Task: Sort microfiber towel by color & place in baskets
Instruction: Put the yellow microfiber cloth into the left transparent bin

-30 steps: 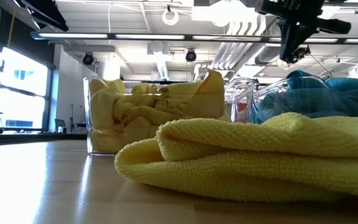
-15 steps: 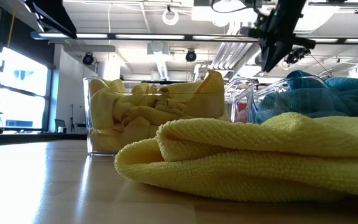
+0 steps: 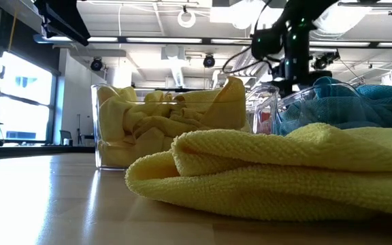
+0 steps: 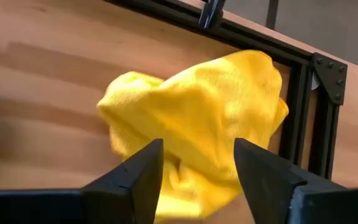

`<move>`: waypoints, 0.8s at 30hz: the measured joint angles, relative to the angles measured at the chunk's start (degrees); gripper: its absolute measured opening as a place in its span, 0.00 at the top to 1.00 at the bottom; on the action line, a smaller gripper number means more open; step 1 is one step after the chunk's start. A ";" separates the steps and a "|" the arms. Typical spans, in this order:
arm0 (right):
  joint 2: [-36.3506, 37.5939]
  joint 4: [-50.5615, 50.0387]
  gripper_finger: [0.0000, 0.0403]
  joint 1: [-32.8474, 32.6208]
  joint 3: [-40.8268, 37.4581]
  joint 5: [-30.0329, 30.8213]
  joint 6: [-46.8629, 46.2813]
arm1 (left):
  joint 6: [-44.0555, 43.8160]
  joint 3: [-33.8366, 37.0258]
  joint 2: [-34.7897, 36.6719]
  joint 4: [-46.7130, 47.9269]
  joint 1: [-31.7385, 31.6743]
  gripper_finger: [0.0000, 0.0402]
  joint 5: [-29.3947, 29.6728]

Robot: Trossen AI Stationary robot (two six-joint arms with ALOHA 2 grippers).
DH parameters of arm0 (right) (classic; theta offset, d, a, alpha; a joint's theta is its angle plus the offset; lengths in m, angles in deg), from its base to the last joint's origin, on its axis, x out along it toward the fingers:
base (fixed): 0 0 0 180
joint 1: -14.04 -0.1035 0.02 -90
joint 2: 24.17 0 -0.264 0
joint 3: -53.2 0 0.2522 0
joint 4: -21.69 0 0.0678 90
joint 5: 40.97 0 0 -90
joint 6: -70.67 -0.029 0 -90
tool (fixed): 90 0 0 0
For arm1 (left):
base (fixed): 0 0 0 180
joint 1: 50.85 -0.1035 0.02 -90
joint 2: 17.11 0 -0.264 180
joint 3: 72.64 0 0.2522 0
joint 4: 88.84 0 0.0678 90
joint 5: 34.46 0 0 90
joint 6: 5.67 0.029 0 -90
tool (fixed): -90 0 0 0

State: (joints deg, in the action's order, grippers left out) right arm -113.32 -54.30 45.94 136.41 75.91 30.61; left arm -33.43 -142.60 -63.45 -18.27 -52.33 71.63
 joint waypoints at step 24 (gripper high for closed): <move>-1.74 36.52 0.46 9.83 -25.46 -9.85 0.35 | -3.86 0.00 0.05 -0.18 -0.02 0.75 1.27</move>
State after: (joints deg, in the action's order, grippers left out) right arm -115.06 -17.78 55.77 110.95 66.06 30.96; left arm -37.30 -142.60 -63.39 -18.45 -52.35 72.90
